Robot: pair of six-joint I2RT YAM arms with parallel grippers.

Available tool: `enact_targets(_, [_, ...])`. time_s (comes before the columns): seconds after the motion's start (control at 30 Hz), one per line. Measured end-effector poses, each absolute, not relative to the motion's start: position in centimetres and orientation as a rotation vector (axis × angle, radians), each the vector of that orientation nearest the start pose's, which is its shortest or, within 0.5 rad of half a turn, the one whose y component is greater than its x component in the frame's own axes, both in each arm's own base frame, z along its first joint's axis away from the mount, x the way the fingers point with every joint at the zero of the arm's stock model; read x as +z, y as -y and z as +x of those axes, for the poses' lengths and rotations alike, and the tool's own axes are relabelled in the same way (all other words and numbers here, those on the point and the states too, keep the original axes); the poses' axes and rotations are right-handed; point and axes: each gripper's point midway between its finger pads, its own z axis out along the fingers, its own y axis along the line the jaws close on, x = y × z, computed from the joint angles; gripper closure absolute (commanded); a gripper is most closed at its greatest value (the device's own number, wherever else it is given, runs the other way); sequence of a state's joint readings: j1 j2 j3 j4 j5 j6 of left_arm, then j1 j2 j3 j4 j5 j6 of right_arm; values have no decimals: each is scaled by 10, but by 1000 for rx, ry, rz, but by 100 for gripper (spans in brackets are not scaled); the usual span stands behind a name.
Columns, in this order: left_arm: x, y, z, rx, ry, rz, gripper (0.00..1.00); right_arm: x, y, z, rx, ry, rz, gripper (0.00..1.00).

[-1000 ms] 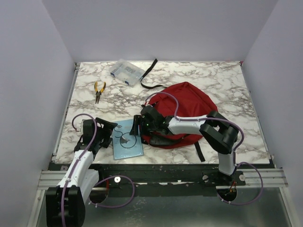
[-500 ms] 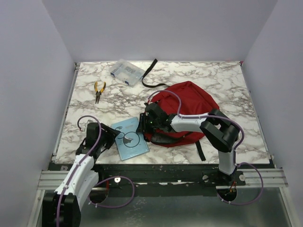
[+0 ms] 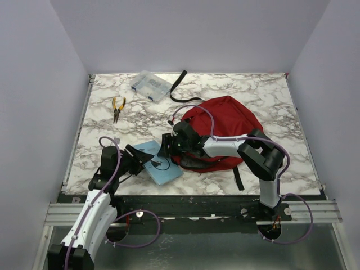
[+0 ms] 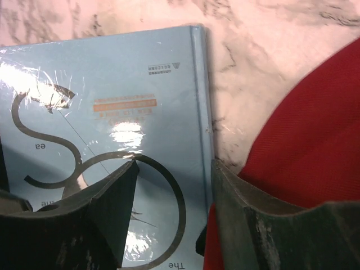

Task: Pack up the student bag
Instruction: Pick up the book from the center of the board.

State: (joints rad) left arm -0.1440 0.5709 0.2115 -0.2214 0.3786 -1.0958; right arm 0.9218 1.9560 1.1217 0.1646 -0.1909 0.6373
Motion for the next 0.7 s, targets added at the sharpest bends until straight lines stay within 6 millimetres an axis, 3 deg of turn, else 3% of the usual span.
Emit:
enact_targets(0.13, [104,142,206,-1170,-2171,-791,56,51,-439,255,1059,-2352,-473,41])
enact_targets(0.3, [113,153,202,-1229,-2199,-739,72,59,-441,255,1084,-2320,-477,41])
enact_targets(0.7, [91,149,195,-1156,-2285,-816,96,70,-441,242,1118,-2295,-514,36])
